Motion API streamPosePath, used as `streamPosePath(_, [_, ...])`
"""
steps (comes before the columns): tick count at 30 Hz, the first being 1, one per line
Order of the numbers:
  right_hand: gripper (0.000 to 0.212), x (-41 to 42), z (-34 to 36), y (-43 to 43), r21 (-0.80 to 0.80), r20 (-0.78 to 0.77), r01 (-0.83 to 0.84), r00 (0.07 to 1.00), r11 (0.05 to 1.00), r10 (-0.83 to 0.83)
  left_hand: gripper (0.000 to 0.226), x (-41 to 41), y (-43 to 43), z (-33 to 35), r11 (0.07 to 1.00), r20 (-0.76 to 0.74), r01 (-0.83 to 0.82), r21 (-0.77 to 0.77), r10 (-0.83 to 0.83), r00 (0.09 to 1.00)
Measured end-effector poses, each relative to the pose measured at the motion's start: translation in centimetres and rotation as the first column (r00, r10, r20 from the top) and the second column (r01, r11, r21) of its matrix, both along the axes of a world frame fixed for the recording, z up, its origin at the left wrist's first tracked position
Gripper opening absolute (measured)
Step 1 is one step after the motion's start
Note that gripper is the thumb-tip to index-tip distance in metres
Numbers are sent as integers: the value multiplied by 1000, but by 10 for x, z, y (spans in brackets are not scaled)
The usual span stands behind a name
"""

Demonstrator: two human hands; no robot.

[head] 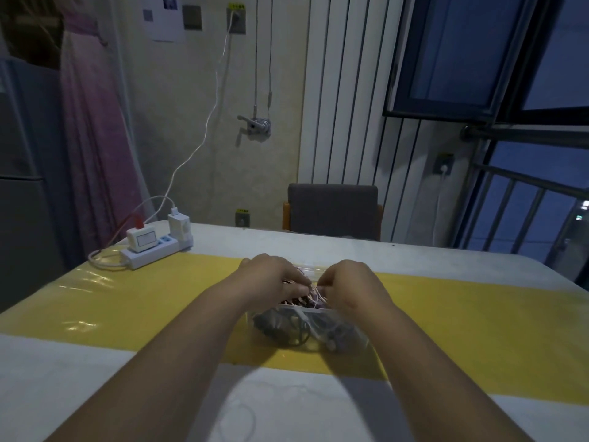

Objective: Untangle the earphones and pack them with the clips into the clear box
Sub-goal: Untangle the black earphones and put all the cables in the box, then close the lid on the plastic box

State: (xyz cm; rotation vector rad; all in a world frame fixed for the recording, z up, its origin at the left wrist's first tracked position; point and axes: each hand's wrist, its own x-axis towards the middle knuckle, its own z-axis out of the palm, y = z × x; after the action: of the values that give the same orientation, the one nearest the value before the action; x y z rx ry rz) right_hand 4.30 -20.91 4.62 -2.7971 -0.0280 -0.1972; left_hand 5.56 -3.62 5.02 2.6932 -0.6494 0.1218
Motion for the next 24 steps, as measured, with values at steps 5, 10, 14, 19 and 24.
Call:
streamPosePath(5, [10, -13, 2, -9, 233, 190, -2, 981, 972, -44, 21, -3, 3, 6, 970, 39, -47, -241, 58, 998])
streamPosePath(10, [23, -5, 3, -27, 350, 239, 120, 947, 929, -212, 19, 4, 7, 4, 766, -6, -238, -597, 292, 957])
streamPosePath(14, [52, 2, -10, -30, 349, -80, 187, 982, 918, -170, 41, 12, 6, -15, 766, -164, -435, -473, 408, 898])
streamPosePath(19, [51, -4, -10, -29, 476, -120, 143, 988, 868, -97, 45, 10, 5, -19, 667, -348, -464, -583, 311, 884])
streamPosePath(24, [50, -22, -9, -25, 471, -80, 108, 994, 875, -80, 42, -8, 9, -17, 593, -374, -505, -627, 339, 863])
